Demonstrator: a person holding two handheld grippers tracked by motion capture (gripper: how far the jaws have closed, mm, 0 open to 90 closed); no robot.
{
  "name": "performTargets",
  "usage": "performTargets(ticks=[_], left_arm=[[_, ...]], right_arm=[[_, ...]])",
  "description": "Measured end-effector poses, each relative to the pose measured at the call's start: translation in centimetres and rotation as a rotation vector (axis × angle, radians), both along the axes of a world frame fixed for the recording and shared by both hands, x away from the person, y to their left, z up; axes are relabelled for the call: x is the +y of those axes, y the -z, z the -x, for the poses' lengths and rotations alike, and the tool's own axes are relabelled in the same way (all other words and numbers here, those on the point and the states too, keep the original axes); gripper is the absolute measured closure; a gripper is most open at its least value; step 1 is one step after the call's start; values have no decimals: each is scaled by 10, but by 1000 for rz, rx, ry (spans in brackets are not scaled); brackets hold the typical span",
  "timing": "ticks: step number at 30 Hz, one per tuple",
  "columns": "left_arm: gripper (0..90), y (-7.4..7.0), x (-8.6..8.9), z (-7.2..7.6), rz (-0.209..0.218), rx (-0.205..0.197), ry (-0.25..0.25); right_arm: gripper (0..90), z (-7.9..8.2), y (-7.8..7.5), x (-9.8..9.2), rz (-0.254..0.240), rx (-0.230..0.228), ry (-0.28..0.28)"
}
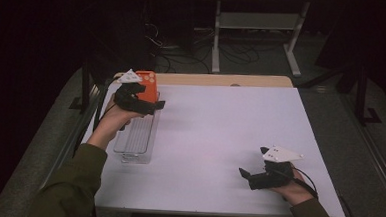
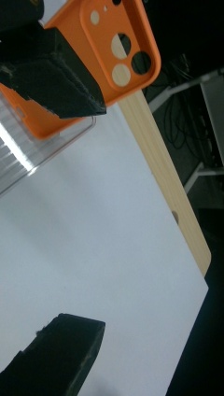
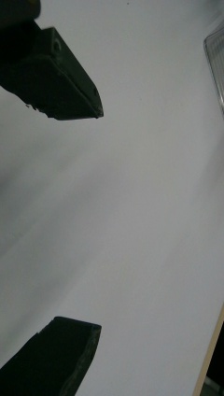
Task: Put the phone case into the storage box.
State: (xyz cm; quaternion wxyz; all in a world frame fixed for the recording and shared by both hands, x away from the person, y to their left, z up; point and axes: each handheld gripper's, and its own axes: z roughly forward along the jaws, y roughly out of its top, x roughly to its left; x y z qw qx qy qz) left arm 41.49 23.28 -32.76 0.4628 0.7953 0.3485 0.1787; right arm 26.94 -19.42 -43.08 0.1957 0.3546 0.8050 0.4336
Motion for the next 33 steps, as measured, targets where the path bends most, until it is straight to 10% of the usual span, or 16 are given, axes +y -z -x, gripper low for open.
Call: performTargets(ticks=[33], left_arm=[[0,37,-3,75,16,33,146]], right_arm=[[0,-2,-11,-4,-19,-27,-11]])
